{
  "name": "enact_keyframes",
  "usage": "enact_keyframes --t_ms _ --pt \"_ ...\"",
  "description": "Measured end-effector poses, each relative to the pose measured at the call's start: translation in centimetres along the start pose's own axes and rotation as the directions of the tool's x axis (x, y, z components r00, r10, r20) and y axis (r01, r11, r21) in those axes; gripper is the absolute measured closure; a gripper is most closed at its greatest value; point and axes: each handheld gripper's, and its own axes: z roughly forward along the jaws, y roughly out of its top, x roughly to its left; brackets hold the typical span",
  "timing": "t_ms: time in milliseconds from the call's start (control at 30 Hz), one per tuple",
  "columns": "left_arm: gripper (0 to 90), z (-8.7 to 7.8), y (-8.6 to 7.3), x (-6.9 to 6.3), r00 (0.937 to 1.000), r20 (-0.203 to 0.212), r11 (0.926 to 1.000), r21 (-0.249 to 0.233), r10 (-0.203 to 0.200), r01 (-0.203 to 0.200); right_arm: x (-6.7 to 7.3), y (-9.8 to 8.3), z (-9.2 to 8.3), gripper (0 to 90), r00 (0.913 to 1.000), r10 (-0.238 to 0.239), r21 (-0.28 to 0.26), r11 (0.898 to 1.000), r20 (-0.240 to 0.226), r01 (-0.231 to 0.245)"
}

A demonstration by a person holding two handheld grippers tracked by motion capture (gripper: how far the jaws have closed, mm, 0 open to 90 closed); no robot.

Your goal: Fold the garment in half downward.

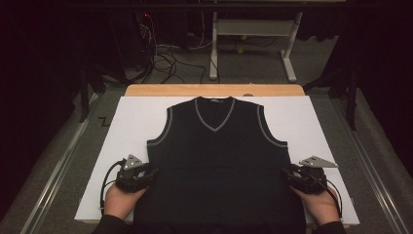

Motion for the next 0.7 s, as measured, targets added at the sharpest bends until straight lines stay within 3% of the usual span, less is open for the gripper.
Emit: enact_keyframes --t_ms 33,167,333,433,700 --pt "55.7 0.0 0.0 0.1 0.9999 0.011 1.0 0.0 0.0 0.0 0.1 0.1 0.1 66.7 0.9999 0.002 -0.001 1.0 -0.013 -0.002" --pt "59.0 0.0 0.0 0.3 0.9995 0.028 0.9999 0.0 -0.015 0.015 0.1 0.2 0.3 74.0 0.9994 0.01 -0.001 1.0 -0.034 -0.01" --pt "67.8 0.0 0.1 0.9 0.9969 0.044 0.9979 -0.002 -0.065 0.065 0.0 0.5 0.6 80.8 0.9985 0.012 -0.002 1.0 -0.053 -0.012" --pt "78.3 0.2 0.4 1.6 0.991 0.075 0.9938 -0.001 -0.111 0.111 0.1 0.7 0.7 84.5 0.9987 -0.01 -0.006 1.0 -0.05 0.01" --pt "80.3 -0.5 0.2 1.1 0.9978 0.03 0.9976 -0.035 -0.058 0.059 -0.2 0.5 0.1 85.2 0.999 -0.038 -0.035 0.999 -0.021 0.038"
